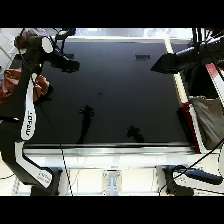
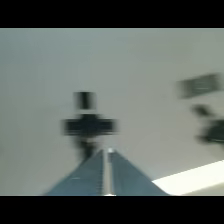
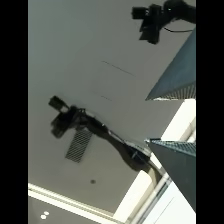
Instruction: Fold the shirts.
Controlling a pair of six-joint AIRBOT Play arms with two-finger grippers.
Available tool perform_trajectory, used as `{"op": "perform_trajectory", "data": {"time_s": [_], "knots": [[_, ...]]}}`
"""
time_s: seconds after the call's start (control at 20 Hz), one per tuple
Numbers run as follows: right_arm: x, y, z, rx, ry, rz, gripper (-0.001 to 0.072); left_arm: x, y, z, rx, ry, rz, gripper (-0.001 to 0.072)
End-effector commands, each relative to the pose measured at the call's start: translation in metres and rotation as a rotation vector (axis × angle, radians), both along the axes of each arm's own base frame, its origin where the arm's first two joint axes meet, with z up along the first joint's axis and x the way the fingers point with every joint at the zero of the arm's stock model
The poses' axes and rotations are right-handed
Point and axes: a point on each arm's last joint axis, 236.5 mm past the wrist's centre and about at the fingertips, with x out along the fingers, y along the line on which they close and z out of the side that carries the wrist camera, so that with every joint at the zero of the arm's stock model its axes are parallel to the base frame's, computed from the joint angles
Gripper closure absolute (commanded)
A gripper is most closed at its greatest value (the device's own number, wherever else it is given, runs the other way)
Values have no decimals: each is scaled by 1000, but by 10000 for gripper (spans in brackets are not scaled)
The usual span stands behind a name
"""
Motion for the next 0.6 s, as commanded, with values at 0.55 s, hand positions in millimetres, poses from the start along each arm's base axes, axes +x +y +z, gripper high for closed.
{"op": "perform_trajectory", "data": {"time_s": [0.55], "knots": [[14,0,10,14,-70,-26,439,-7,341,-75,-173,-61,1075,-12]]}}
